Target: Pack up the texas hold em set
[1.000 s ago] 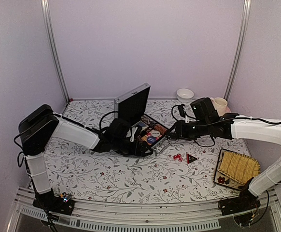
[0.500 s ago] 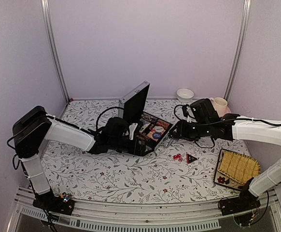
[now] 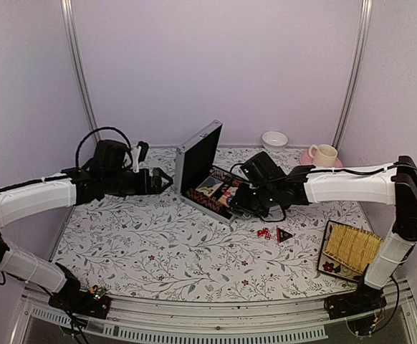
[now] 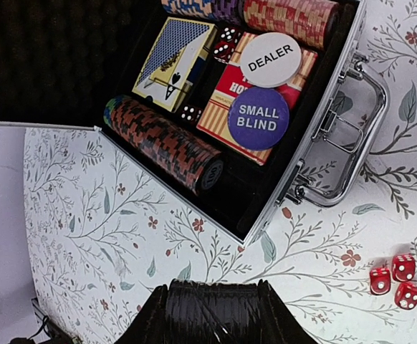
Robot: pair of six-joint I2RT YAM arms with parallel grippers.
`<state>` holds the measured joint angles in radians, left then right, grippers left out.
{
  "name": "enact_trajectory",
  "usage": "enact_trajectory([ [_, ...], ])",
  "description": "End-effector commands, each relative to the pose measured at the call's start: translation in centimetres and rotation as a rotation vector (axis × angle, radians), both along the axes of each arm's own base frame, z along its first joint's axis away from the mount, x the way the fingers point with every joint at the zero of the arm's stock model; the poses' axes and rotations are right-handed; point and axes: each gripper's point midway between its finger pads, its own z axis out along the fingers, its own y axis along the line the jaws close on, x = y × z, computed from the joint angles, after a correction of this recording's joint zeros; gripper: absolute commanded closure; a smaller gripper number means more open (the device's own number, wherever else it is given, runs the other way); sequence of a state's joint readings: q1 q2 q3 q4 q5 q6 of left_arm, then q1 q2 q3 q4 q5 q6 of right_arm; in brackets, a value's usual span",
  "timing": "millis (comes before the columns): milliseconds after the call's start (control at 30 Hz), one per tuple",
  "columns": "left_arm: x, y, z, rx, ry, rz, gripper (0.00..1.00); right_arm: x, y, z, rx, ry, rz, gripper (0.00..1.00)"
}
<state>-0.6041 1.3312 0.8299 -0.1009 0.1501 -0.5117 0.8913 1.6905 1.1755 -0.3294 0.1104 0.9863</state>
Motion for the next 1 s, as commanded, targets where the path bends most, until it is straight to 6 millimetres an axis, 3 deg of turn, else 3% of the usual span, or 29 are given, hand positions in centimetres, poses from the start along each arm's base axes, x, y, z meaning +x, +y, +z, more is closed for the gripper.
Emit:
enact_trajectory([
  [0,1.9,4.2,7.1,0.024,-0.077,0.057,0.03,1.1,0.7,-0.4,-0.025,0.021,-0.105,0.87],
  [167,4.7,9.5,10.9,0.151,-0.18,0.18,0.03,2.0,1.9,-1.1,-0.059,0.033,-0.161,0.87],
  [267,5.7,12.6,11.6,0.266,-0.266,0.292,0.03,2.4,1.9,-2.1,-0.108,0.054,-0.213,0.86],
  [367,6.0,14.2,10.8,0.364,-0.306,0.34,0.03,2.9,2.2,-2.9,-0.119,0.067,-0.251,0.85],
  [600,5.5,16.3,10.1,0.453,-0.325,0.412,0.03,3.8,2.5,-4.0,-0.153,0.072,-0.288,0.84],
  [967,5.7,16.8,9.6,0.492,-0.323,0.425,0.03,5.2,2.4,-4.2,-0.175,0.036,-0.329,0.83],
])
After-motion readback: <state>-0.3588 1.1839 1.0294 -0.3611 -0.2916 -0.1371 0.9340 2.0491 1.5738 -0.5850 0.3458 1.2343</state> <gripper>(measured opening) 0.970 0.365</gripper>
